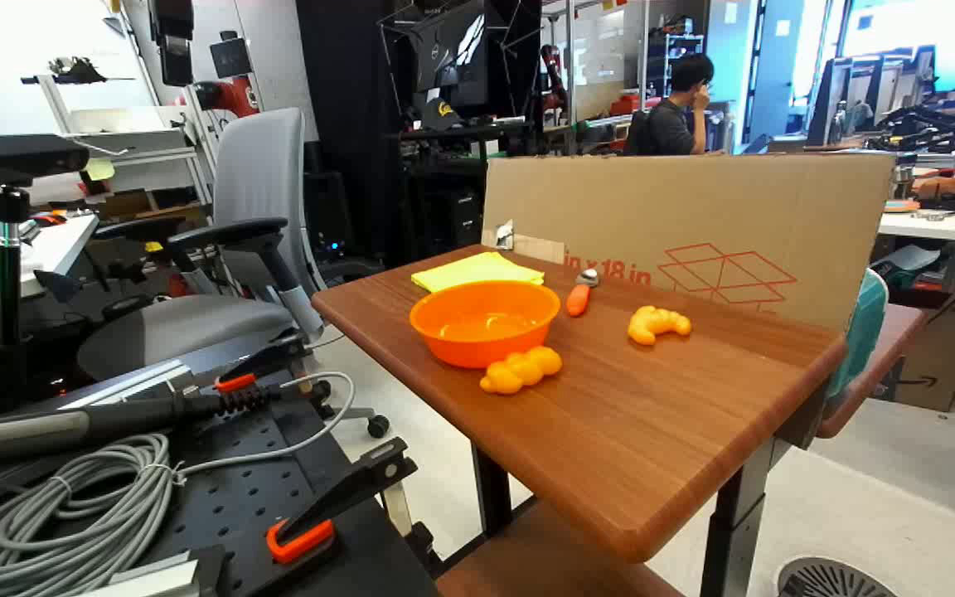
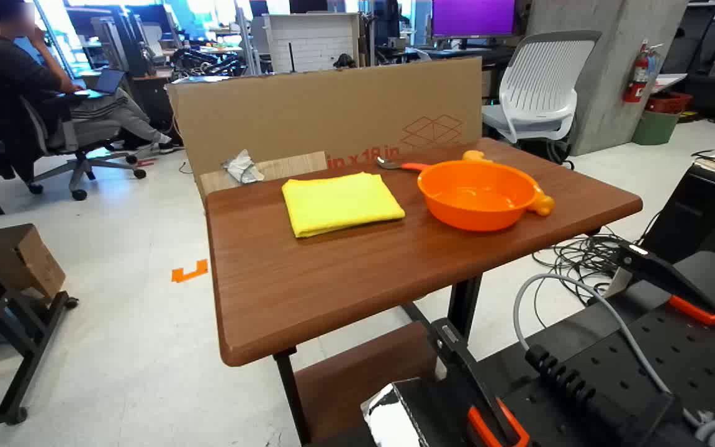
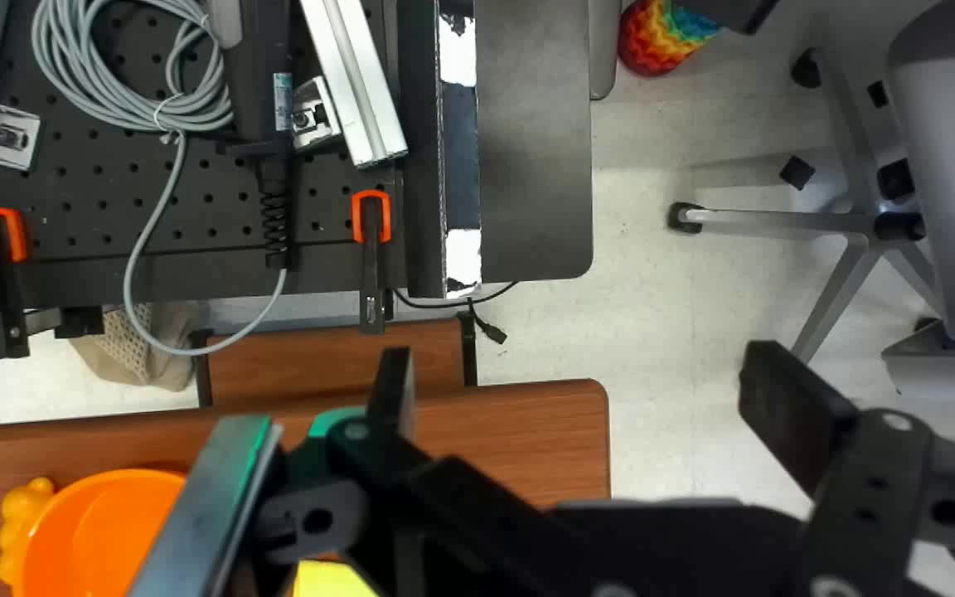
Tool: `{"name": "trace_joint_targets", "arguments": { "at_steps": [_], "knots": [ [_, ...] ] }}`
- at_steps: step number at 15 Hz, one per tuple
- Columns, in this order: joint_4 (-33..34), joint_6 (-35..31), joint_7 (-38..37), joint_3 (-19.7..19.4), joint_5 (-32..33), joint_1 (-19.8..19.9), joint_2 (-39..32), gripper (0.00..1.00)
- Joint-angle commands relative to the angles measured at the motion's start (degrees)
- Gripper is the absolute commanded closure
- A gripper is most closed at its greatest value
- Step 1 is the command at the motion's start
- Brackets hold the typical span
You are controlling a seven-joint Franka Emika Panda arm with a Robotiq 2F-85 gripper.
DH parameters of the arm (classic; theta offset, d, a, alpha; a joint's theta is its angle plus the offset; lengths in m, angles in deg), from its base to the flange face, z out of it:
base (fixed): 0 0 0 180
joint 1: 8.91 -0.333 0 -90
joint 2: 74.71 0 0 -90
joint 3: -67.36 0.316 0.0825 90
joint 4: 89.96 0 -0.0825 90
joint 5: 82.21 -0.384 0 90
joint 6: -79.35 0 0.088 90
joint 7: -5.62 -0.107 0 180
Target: Move the bowl to the left
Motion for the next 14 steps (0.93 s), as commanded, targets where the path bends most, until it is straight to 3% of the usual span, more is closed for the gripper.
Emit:
{"name": "trace_joint_targets", "arguments": {
  "at_steps": [1,11,14],
  "knots": [
    [0.15,0.17,-0.01,-0.02,0.03,0.01,0.00,0.00],
    [0.17,0.16,-0.01,-0.03,0.03,0.01,0.00,0.00],
    [-1.40,-3.59,0.45,0.05,0.53,0.34,-0.39,0.00]
  ]
}}
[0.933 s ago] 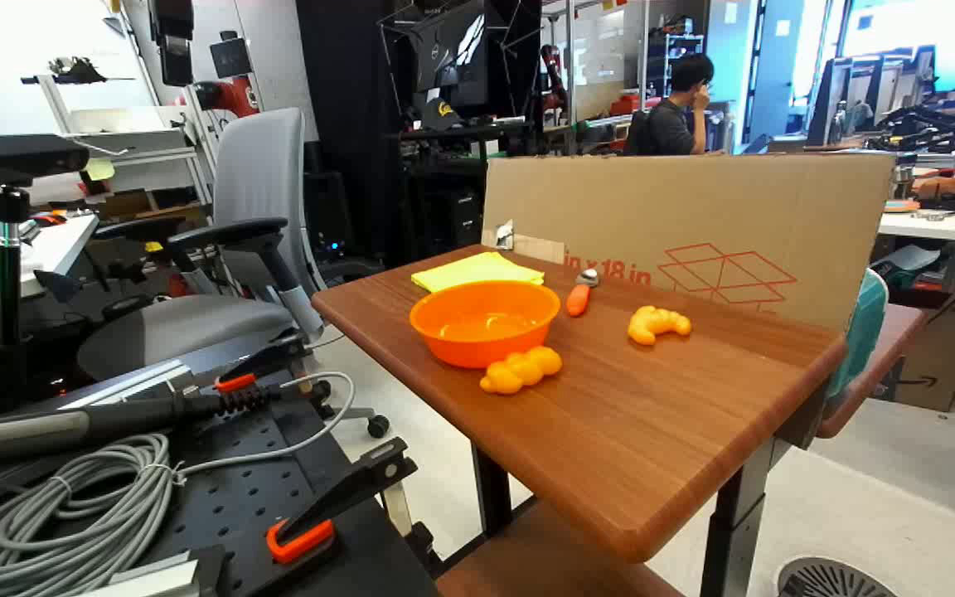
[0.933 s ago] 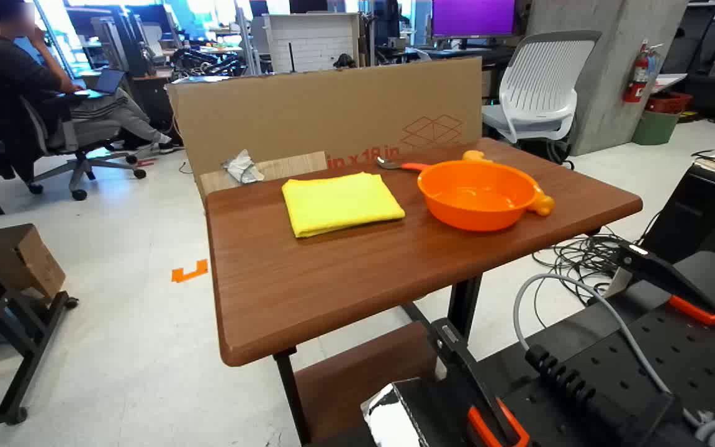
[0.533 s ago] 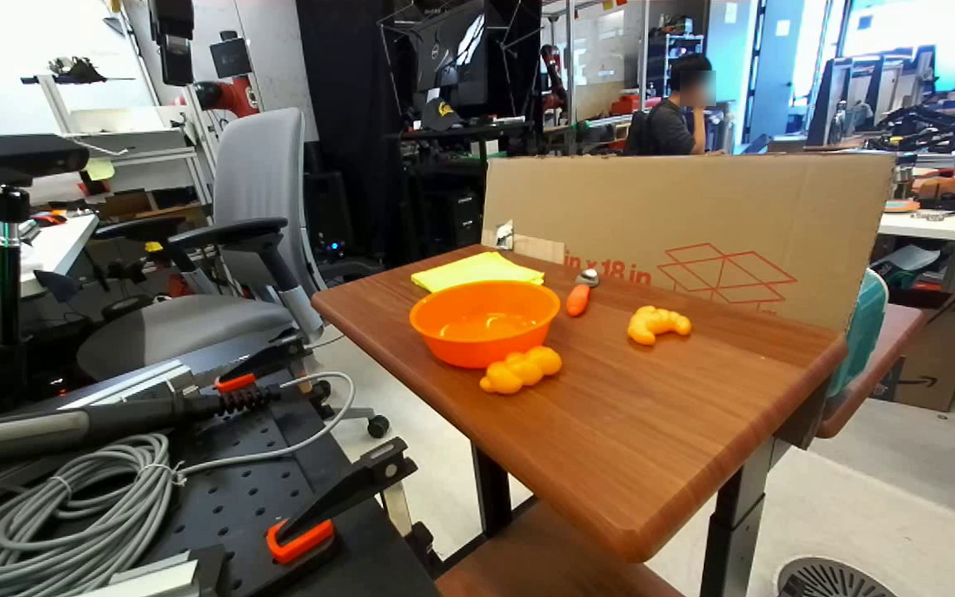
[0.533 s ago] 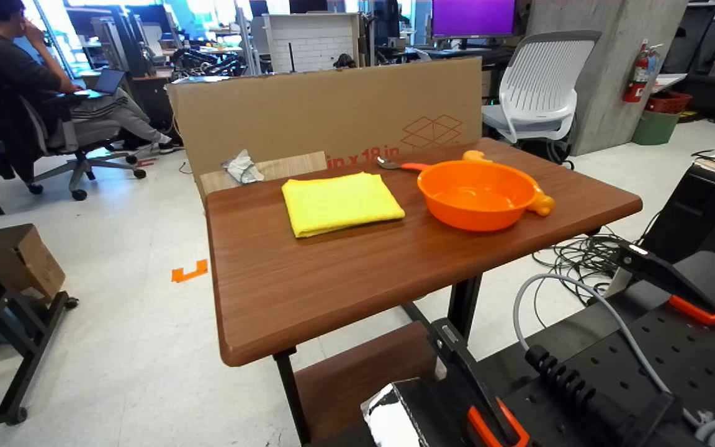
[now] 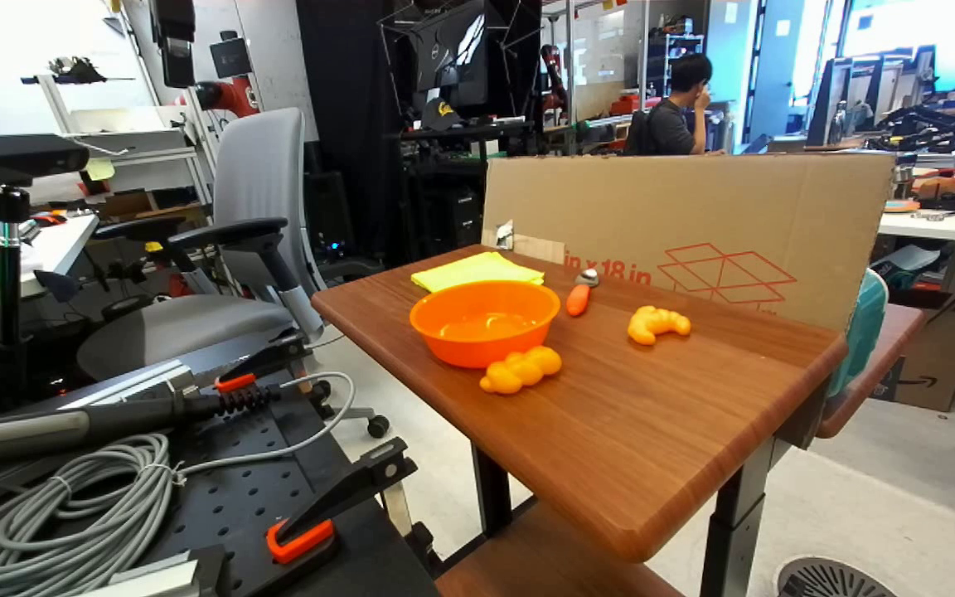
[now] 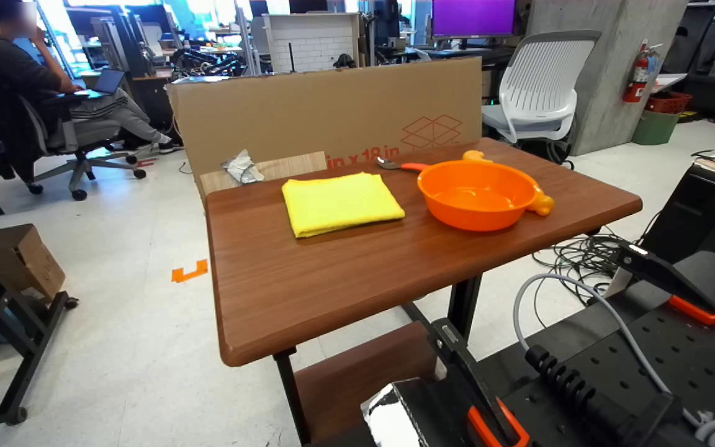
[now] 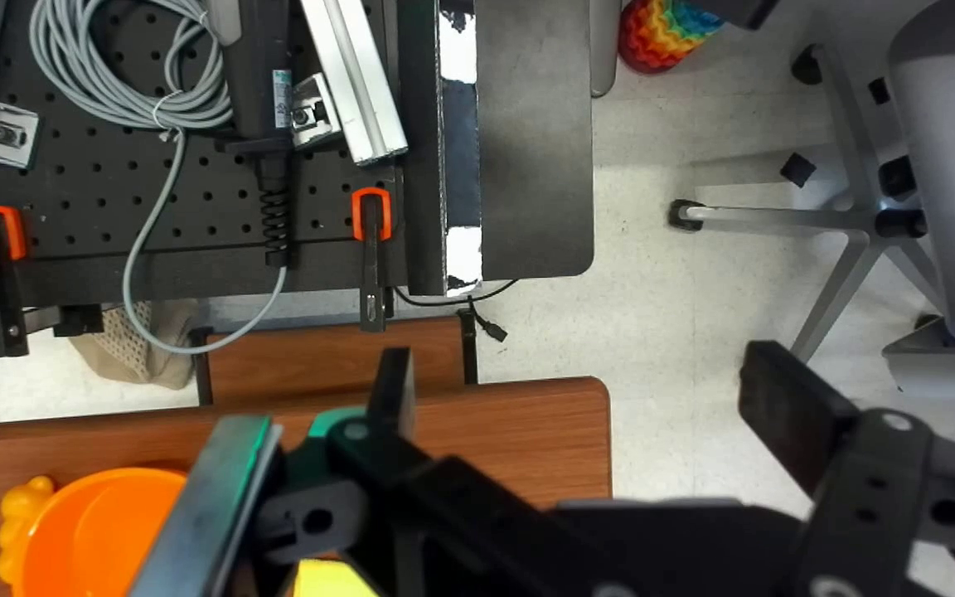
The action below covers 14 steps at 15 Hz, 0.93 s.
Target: Move the bowl to the left
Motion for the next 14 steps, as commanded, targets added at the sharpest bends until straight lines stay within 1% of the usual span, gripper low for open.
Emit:
{"name": "trace_joint_targets", "arguments": {
  "at_steps": [1,5,7,9,14],
  "knots": [
    [-1.43,-3.93,0.81,-0.10,0.77,0.47,-0.73,0.00],
    [-3.90,-10.74,1.68,-0.68,2.23,1.50,-1.73,0.00],
    [-4.87,-13.06,3.07,-1.95,3.31,2.60,-3.03,0.00],
    [-5.12,-14.44,3.83,-3.23,4.54,3.86,-4.63,0.00],
    [-4.87,-16.43,7.06,-7.90,7.55,7.84,-8.67,0.00]
  ]
}}
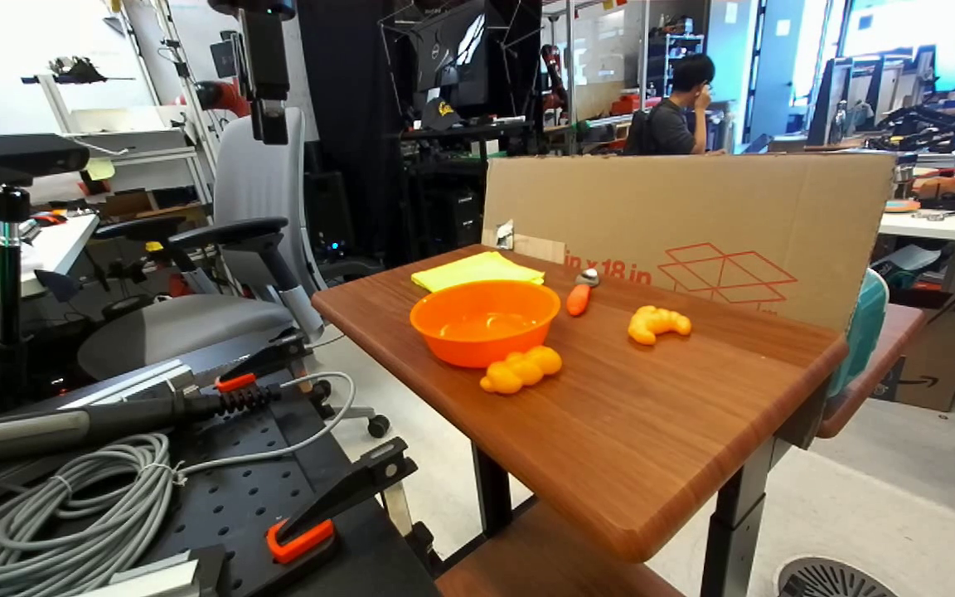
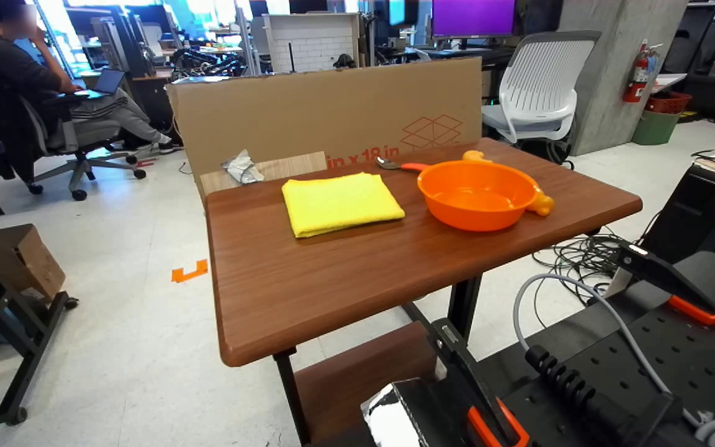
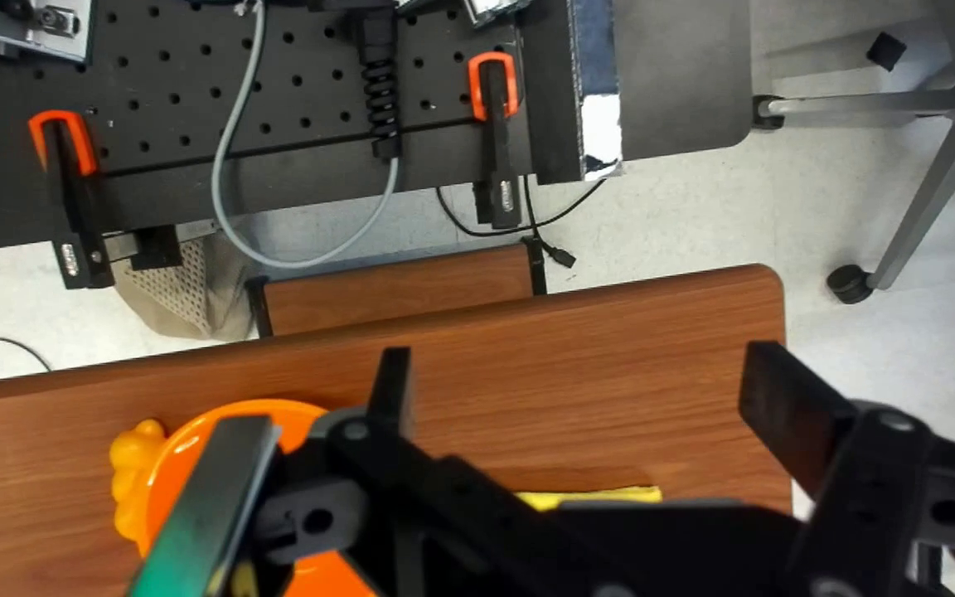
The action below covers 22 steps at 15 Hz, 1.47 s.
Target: Move the bowl to the left
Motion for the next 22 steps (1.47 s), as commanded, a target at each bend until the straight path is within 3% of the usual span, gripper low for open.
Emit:
{"name": "trace_joint_targets", "arguments": {
  "at_steps": [1,11,22],
  "knots": [
    [0.76,-2.66,2.76,-3.42,2.21,2.53,-3.24,0.00],
    [3.71,-11.44,12.74,-13.34,0.77,9.21,-15.68,0.00],
    [4.69,-25.33,9.05,-13.73,-9.56,10.60,-29.03,0.00]
  ]
}}
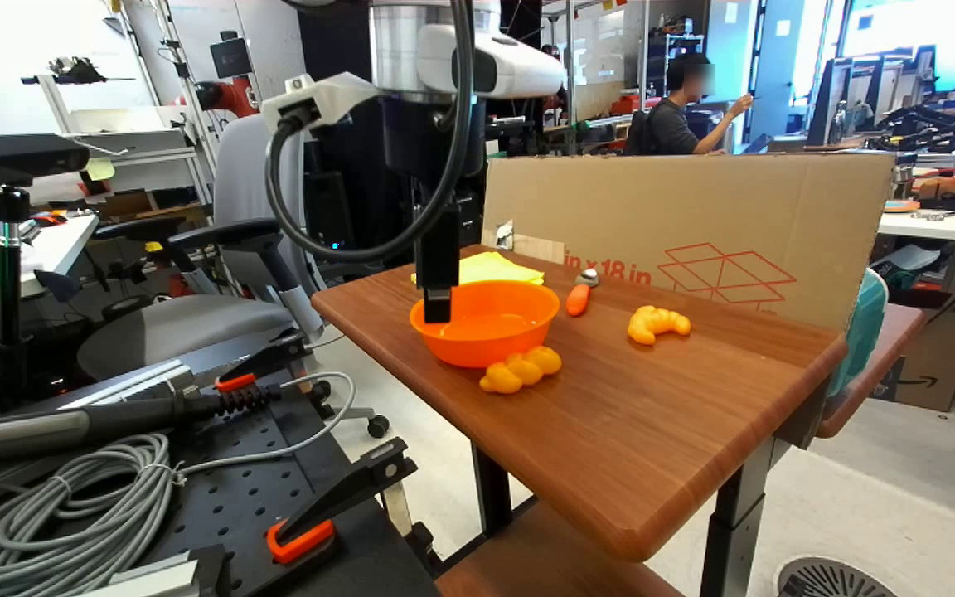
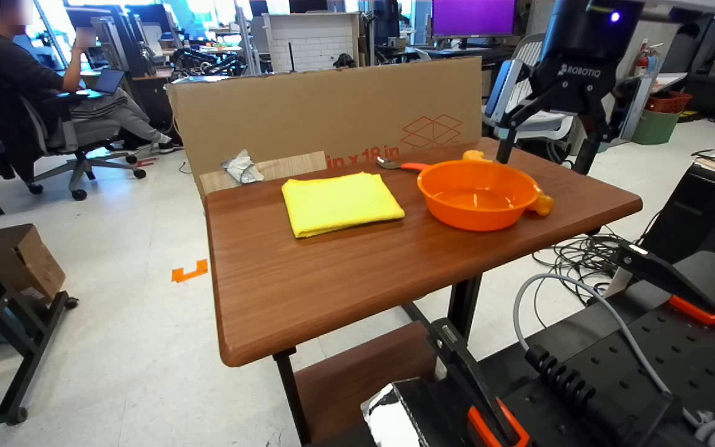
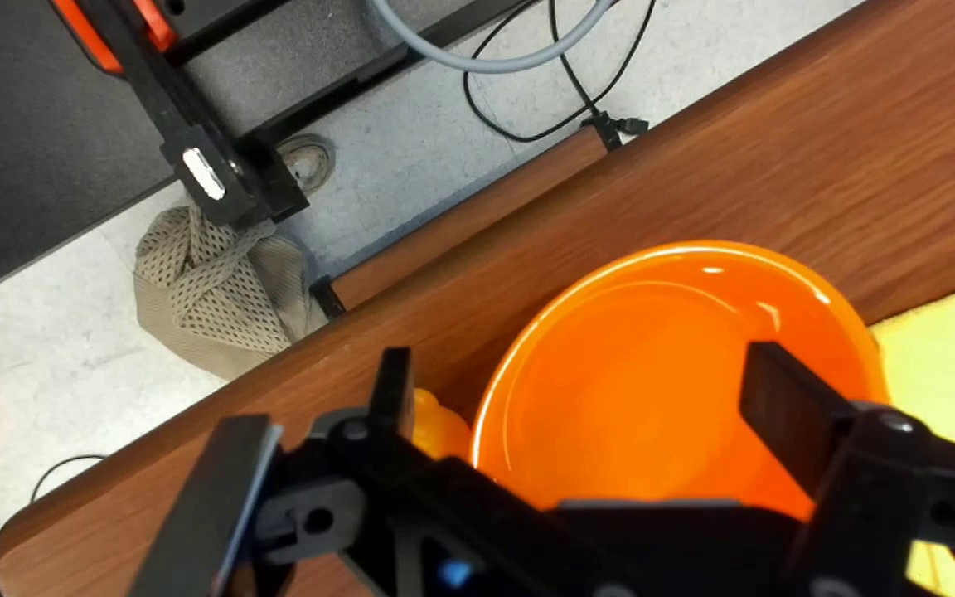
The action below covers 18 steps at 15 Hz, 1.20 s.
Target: Move the bowl to the left
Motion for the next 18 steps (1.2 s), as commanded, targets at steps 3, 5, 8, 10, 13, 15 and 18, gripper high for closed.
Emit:
{"name": "trace_joint_targets", "arguments": {
  "at_steps": [3,5,8,10,13,15,18],
  "knots": [
    [1.36,-4.90,-3.69,0.29,-2.23,0.46,-5.36,0.00],
    [1.67,-5.65,-4.56,0.37,-2.69,0.76,-6.58,0.00],
    [2.38,-6.86,-6.68,0.32,-2.52,0.80,-8.37,0.00],
    [3.13,-6.94,-7.69,0.38,-2.29,0.80,-9.41,0.00],
    [4.31,-6.25,-8.00,-0.02,-1.76,1.27,-10.36,0.26],
    [4.89,-6.13,-7.82,-0.14,-1.63,1.65,-10.84,0.35],
    [5.67,-6.04,-7.71,-0.42,-1.30,2.36,-11.36,0.60]
  ]
}}
